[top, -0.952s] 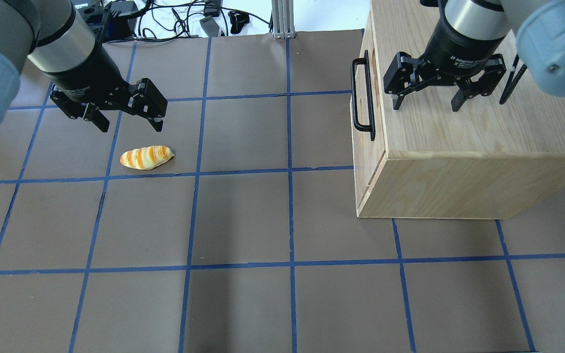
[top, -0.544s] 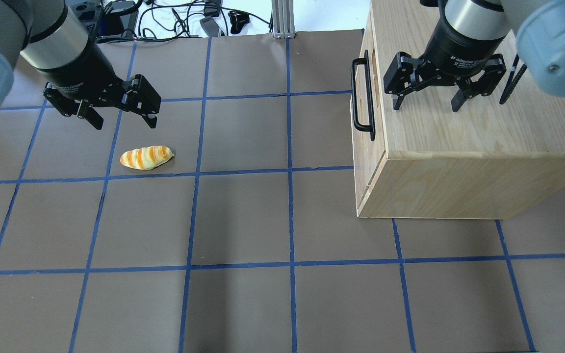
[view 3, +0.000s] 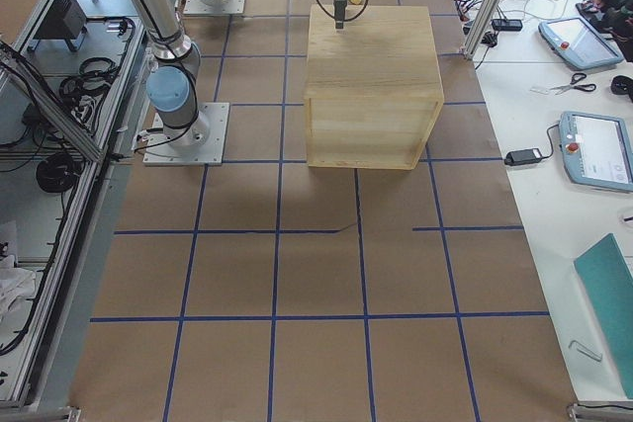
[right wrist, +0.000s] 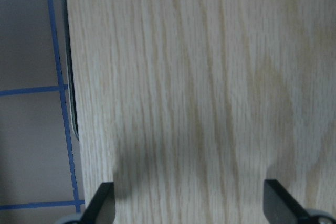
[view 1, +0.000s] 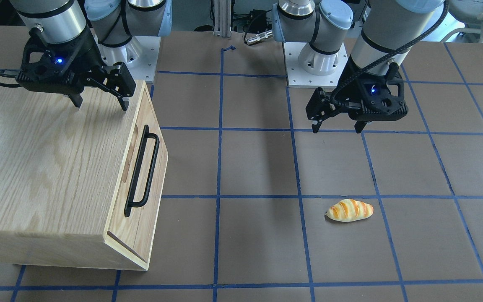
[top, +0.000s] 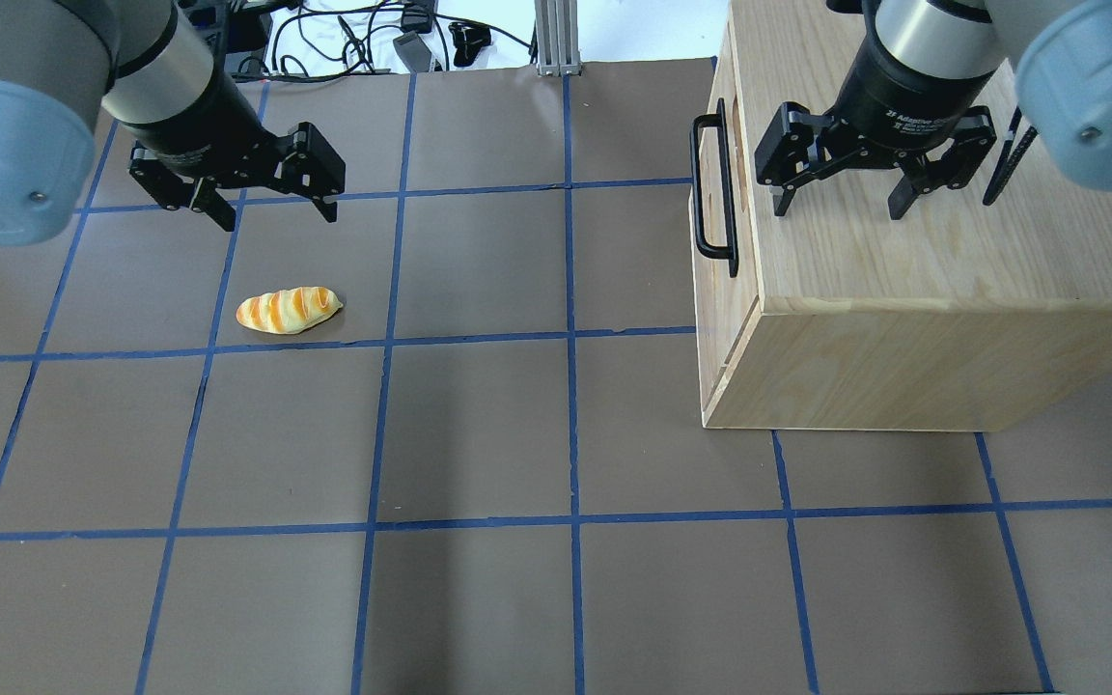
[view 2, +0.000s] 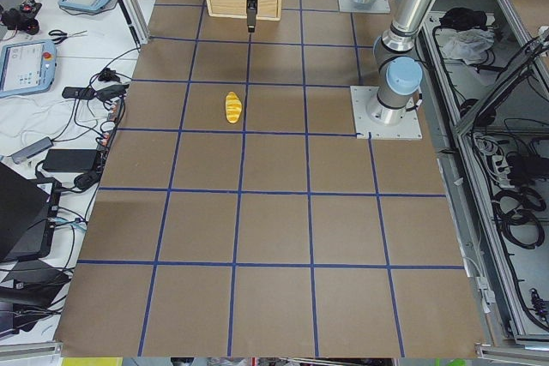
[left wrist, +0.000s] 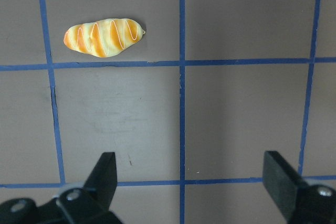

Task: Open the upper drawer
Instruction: 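Move the left gripper toward the black handle of the upper drawer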

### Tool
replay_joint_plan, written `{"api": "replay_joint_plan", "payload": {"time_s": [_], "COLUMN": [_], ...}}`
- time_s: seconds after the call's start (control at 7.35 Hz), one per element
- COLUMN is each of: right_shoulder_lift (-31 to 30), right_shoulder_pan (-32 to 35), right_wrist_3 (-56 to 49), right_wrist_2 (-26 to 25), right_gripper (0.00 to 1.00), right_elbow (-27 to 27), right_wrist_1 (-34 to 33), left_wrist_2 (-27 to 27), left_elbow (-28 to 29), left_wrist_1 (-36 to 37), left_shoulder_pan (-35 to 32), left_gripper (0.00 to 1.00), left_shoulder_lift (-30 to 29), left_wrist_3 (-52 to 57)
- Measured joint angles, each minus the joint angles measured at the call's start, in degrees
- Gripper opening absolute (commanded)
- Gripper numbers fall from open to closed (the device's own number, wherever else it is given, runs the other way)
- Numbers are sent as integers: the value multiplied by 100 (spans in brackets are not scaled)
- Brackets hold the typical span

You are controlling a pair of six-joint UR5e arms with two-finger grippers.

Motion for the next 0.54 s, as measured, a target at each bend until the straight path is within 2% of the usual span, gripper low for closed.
{"api": "replay_joint_plan", "payload": {"time_s": [0.27, 0.54], "right_shoulder_lift": [0, 0], "right_shoulder_pan": [0, 0], "right_wrist_3": [0, 0], "right_wrist_2": [-2, -1], "right_gripper": [100, 100], "right_elbow": [0, 0], "right_wrist_1": [0, 0], "left_wrist_2": [-13, -157], "left_elbow": [76, 350], "left_wrist_1": [507, 666], "left_shoulder_pan": [-503, -963], "left_gripper": [100, 100], "left_shoulder_lift": [-288, -602], "left_wrist_3": [-516, -1132]}}
